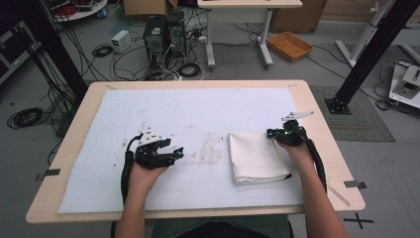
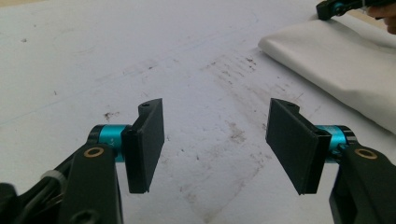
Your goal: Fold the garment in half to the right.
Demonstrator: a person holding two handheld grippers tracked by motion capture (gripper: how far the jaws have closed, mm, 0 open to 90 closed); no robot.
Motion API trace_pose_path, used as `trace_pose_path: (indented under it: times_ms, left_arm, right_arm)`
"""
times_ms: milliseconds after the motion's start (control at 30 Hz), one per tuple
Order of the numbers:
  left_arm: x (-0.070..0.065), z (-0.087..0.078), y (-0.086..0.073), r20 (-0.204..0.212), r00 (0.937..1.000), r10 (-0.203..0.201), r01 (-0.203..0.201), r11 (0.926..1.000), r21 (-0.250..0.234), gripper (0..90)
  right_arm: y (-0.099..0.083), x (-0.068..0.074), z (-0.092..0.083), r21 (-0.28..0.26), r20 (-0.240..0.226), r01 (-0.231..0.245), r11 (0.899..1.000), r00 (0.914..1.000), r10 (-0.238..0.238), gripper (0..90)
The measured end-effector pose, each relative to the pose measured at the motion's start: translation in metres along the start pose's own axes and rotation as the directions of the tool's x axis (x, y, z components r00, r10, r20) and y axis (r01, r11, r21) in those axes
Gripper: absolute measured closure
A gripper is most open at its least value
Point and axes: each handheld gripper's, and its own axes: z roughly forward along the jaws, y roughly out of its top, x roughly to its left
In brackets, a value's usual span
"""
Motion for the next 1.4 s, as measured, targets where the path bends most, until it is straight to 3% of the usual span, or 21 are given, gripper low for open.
trace_pose_path:
  times_ms: [133,367,567,700,800,833,900,1033,1200,1267,1367,1400]
  left_arm:
    - [-0.002,0.001,0.0,0.005,1.0,0.0,0.0,1.0,0.0,37.3]
    - [-0.005,0.003,0.0,0.018,0.9998,0.003,-0.003,1.0,0.006,37.3]
    - [-0.003,0.003,-0.001,0.01,0.9999,-0.001,0.001,1.0,0.007,37.3]
    - [-0.002,0.003,-0.001,0.008,1.0,-0.004,0.003,1.0,0.005,36.9]
    - [-0.002,0.002,-0.001,0.005,1.0,-0.004,0.004,1.0,0.0,36.9]
    - [-0.002,0.001,-0.001,0.006,1.0,-0.001,0.001,1.0,0.004,36.9]
    - [-0.002,0.001,-0.001,0.003,1.0,-0.006,0.006,1.0,0.002,36.9]
    - [-0.002,0.001,-0.001,0.006,1.0,-0.005,0.005,1.0,0.002,36.9]
    - [-0.001,0.0,-0.001,0.001,1.0,-0.009,0.009,0.9999,-0.005,36.9]
    - [0.0,-0.001,-0.001,-0.001,0.9999,-0.012,0.012,0.9999,-0.004,36.9]
    - [0.0,-0.001,-0.001,-0.003,0.9999,-0.011,0.011,0.9999,-0.004,36.6]
    - [0.0,-0.001,-0.001,-0.002,0.9999,-0.011,0.011,0.9999,-0.004,36.6]
  right_arm:
    - [-0.001,0.0,-0.011,-0.019,0.053,0.015,1.0,0.9985,-0.014,88.5]
    - [-0.009,-0.008,0.003,0.036,0.066,-0.023,0.999,0.9976,0.02,86.4]
    - [-0.005,-0.001,-0.013,-0.044,0.096,-0.007,0.999,0.9953,0.012,60.1]
    - [-0.002,0.014,-0.028,-0.106,0.054,0.04,0.994,0.9979,-0.034,53.7]
    - [-0.001,0.034,-0.034,-0.117,-0.004,0.09,0.989,0.9959,-0.091,49.0]
    - [-0.001,0.042,-0.034,-0.117,-0.039,0.107,0.987,0.9929,-0.112,48.0]
    - [-0.003,0.061,-0.035,-0.135,-0.136,0.146,0.98,0.977,-0.164,47.8]
    - [-0.01,0.096,-0.029,-0.115,-0.184,0.217,0.969,0.9542,-0.236,46.9]
    - [-0.021,0.134,-0.01,-0.014,-0.231,0.326,0.945,0.9189,-0.32,45.9]
    - [-0.026,0.142,-0.005,0.005,-0.222,0.354,0.935,0.9124,-0.344,46.6]
    - [-0.028,0.145,-0.006,-0.011,-0.218,0.349,0.937,0.9135,-0.343,47.0]
    - [-0.027,0.146,-0.006,-0.012,-0.222,0.356,0.934,0.9102,-0.35,46.6]
